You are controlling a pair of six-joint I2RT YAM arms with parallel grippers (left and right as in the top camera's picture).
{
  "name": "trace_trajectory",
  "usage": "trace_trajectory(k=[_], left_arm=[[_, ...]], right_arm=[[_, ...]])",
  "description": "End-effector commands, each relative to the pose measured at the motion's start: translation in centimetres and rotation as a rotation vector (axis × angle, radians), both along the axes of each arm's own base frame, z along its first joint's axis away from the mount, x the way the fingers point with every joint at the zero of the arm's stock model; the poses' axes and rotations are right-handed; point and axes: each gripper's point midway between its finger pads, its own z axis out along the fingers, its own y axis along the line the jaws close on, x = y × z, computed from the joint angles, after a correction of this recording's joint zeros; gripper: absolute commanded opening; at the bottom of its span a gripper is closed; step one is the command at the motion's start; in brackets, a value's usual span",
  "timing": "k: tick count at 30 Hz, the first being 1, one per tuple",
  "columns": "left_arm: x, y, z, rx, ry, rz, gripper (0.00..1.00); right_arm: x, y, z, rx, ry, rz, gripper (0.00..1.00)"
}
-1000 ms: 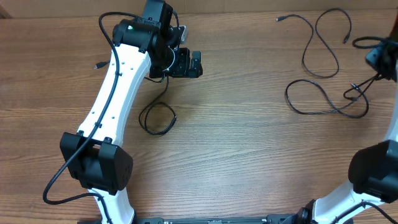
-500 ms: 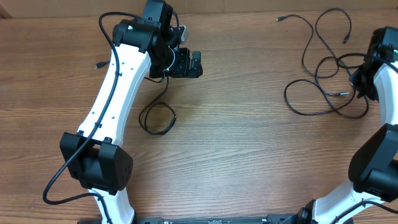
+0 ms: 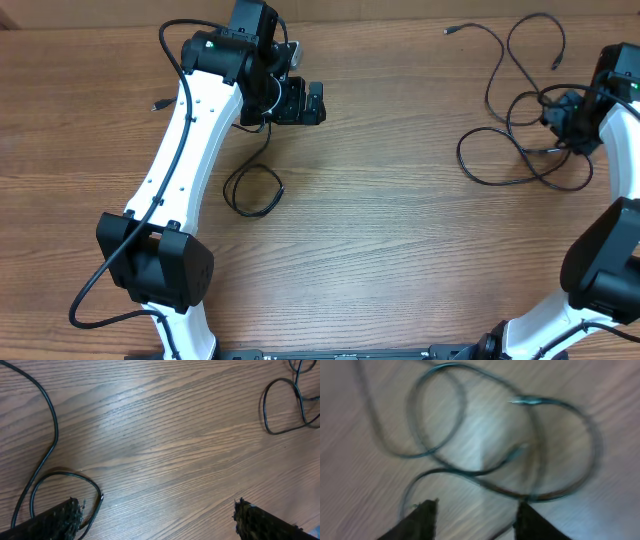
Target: Untangle cables
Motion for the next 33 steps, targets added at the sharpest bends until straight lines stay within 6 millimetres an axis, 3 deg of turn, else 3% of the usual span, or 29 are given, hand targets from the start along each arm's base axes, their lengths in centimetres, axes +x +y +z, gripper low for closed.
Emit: trace_trajectory(k=[1,8,13,16,22,28,33], left_arm=[[0.3,-0.1,1.1,-0.006,-0.03,0.01,1.0],[0.4,0.1,1.0,0.005,-0.033,0.013,0.99],[0.5,0.2,1.0,0.01,-0.034,0.015,1.0],[0.5,0.2,1.0,0.011,-0.035,0.015,1.0],[0.5,0.2,1.0,0.011,-0.035,0.015,1.0],[0.5,0.2,1.0,0.01,-0.035,0.015,1.0],[0.5,0.2,1.0,0.01,-0.035,0.015,1.0]], right_arm=[[1.3,3.0,-1.4,0.091,-0.014,0.13,0.65],[3.6,2.6,-4.9,0.083,-0.024,0.14,0.87],[4.8,2.2,-8.2,0.073,-0.017,0.172,0.88],[5.1,2.2,-9.6,0.044,-0.005,0.257,0.71],[5.3,2.1,-10.5,0.0,0.001,0.372,0.55],[5.5,2.1,-10.5,-0.028,-0.004,0.431,0.49],[5.3,2.2,-10.7,-0.021,0.006,0.43,0.38]])
